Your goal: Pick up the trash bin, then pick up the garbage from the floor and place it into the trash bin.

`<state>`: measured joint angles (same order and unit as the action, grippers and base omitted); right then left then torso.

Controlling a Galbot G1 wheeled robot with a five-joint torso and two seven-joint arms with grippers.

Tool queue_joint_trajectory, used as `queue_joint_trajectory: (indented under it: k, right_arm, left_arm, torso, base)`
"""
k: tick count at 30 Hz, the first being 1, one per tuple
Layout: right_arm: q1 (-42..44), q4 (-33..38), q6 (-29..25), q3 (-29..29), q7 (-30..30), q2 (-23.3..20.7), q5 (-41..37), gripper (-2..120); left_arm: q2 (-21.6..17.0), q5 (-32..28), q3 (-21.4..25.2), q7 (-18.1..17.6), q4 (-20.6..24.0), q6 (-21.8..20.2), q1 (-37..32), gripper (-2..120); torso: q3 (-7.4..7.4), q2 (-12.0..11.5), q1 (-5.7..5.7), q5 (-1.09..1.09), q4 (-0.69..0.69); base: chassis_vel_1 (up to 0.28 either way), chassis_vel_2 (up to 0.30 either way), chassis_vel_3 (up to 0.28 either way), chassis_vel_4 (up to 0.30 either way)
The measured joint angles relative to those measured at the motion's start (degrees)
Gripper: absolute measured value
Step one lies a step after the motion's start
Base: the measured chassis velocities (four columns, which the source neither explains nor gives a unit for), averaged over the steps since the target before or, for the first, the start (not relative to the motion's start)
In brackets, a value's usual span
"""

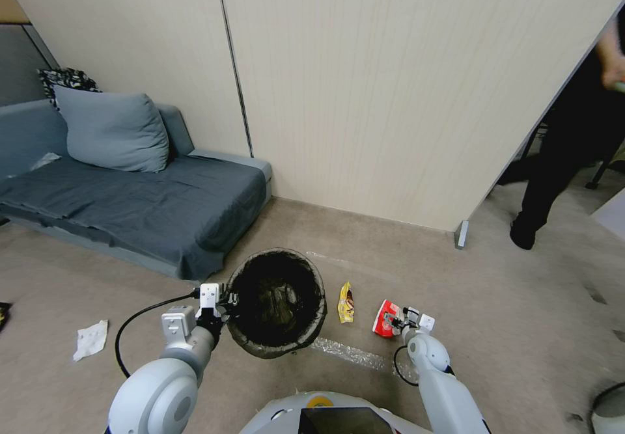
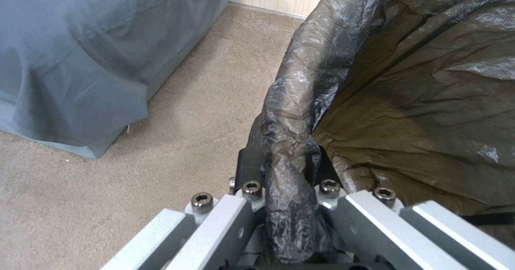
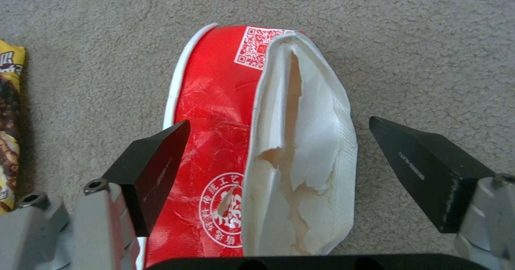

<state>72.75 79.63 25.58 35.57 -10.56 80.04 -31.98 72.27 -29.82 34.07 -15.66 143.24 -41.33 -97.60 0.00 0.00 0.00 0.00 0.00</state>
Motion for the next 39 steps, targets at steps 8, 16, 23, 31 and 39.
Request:
queue_joint_trajectory:
  k: [8,16,23,31,39]
  right_arm:
    - [-0.5,-1.4,-0.4,0.2,0.4,0.2,0.4,72]
    - [-1.1,-2.7,-0.7,0.3,0.5,0.4,0.7,57]
    - [-1.7,-4.3,-1.1,0.5,1.1,0.9,1.2,35]
    - [-1.8,-5.2,-1.7,0.7,1.5,1.2,1.9,10]
    - [-1.5,-5.0,-1.8,0.9,1.6,1.2,2.0,0]
  left_arm:
    - [-0.1,0.1,-0.1,0.0,0.0,0.0,0.0,2]
    - [-0.1,0.1,-0.2,0.2,0.0,0.0,0.0,2]
    - [-0.2,0.5,-0.2,1.0,0.0,0.0,0.1,2]
    - [0.0,0.6,-0.2,1.0,0.0,0.0,0.3,2]
    - [0.0,0.6,-0.2,1.0,0.0,0.0,0.6,2]
  torso:
    - [0.00,0.0,0.00,0.00,0.00]
    - [0.00,0.0,0.00,-0.01,0.00]
    - [0.00,0.0,0.00,-0.02,0.00]
    - [0.00,0.0,0.00,-0.01,0.01]
    - [0.00,0.0,0.00,0.00,0.00]
  base:
    - [0.000,0.000,0.000,0.000]
    - [0.000,0.000,0.000,0.000]
    - [0.000,0.000,0.000,0.000]
    - [0.000,0.000,0.000,0.000]
    - [0.000,0.000,0.000,0.000]
